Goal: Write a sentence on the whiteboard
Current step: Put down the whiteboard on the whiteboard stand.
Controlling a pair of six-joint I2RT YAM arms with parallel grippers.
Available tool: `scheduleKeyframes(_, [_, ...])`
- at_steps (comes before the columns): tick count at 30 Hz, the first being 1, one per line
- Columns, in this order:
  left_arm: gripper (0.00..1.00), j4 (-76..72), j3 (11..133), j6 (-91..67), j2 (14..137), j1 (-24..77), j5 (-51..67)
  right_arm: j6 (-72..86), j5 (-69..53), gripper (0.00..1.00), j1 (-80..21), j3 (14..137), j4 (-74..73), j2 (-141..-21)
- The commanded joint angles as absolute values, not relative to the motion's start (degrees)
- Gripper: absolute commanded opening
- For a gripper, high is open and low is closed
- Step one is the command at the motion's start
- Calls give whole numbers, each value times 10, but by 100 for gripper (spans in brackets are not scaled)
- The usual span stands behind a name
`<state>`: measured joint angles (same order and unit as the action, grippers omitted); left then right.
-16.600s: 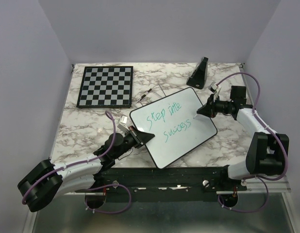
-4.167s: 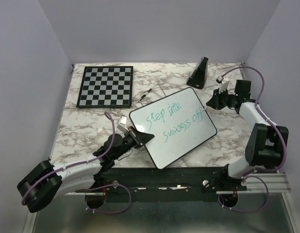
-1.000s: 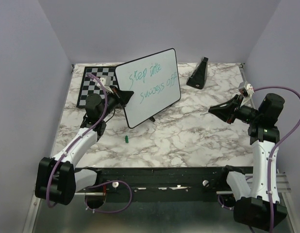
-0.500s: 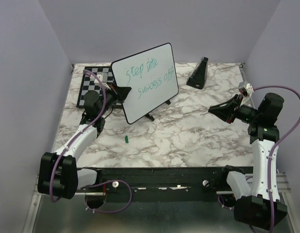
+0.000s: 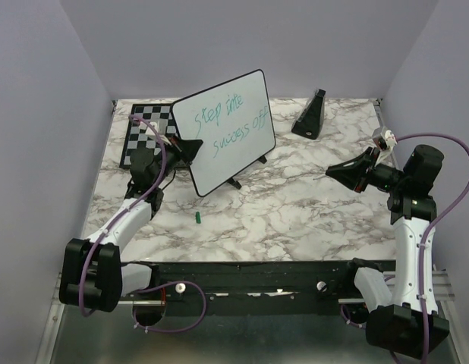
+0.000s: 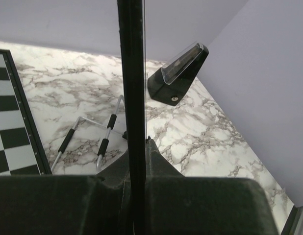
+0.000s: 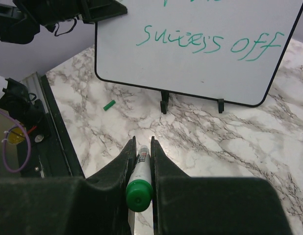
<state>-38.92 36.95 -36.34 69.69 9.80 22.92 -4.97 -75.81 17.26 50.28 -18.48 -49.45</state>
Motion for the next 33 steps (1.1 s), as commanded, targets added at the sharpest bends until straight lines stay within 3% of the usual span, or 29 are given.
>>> scheduleKeyframes(1, [0, -535, 337, -367, 652, 95, 220, -47, -778, 1, 175, 497, -176, -496])
scheduleKeyframes(10, [0, -654, 229, -327, 644, 93, 209, -47, -780, 1, 175, 496, -176, -495])
scheduleKeyframes(33, [0, -966, 126, -367, 857, 76, 222, -47, -786, 1, 175, 496, -176, -495])
